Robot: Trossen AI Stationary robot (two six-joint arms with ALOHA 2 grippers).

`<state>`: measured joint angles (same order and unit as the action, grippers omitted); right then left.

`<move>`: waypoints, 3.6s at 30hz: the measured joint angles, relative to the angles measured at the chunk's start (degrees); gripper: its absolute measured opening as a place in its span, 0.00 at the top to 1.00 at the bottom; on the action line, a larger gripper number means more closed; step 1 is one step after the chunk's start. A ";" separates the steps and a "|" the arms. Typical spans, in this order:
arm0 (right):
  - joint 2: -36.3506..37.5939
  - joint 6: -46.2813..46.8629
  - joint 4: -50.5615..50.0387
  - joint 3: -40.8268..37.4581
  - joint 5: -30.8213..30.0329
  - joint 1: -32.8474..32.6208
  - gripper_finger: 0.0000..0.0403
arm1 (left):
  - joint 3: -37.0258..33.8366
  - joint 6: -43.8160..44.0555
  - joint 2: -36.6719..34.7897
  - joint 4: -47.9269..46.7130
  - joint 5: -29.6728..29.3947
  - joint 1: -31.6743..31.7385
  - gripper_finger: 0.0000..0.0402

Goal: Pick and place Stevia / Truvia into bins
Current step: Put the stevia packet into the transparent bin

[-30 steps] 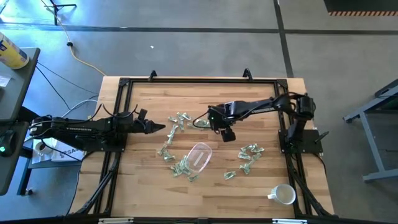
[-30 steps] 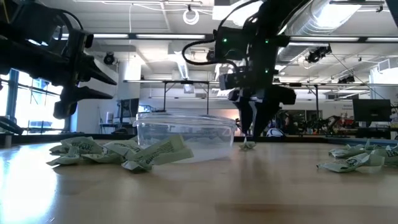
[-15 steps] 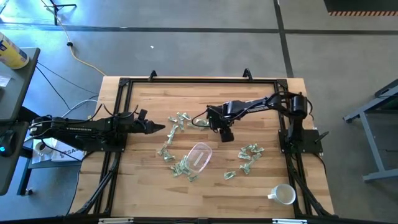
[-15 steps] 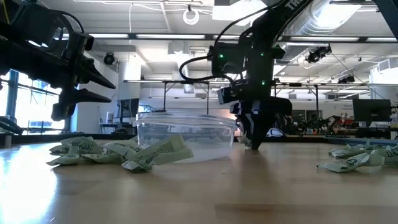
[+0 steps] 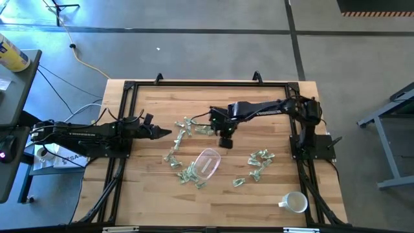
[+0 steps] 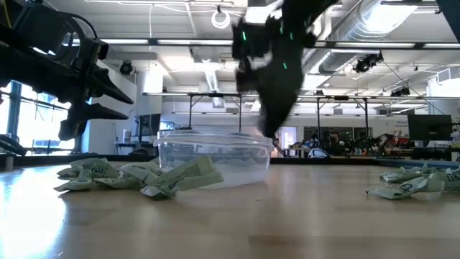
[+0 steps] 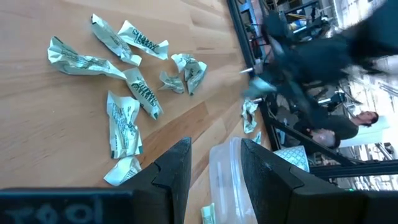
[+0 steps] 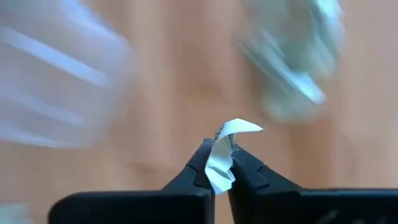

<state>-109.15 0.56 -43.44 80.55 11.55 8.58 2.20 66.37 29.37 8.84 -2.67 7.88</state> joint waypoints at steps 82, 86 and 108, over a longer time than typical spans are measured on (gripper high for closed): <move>-0.02 30.77 5.25 -13.25 -15.08 -36.44 0.50 | 0.00 -6.12 0.01 -2.99 0.61 0.00 0.57; -1.10 34.10 4.71 -13.02 -14.19 -36.40 0.51 | 0.00 -6.07 0.01 -2.99 0.65 0.00 0.57; 10.36 44.52 5.92 -13.13 -18.69 -21.60 0.98 | 0.00 -6.10 0.00 -2.99 0.65 0.00 0.57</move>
<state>-98.79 45.08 -37.52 67.42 -7.14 -13.02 2.20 60.27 29.37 5.85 -2.03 7.88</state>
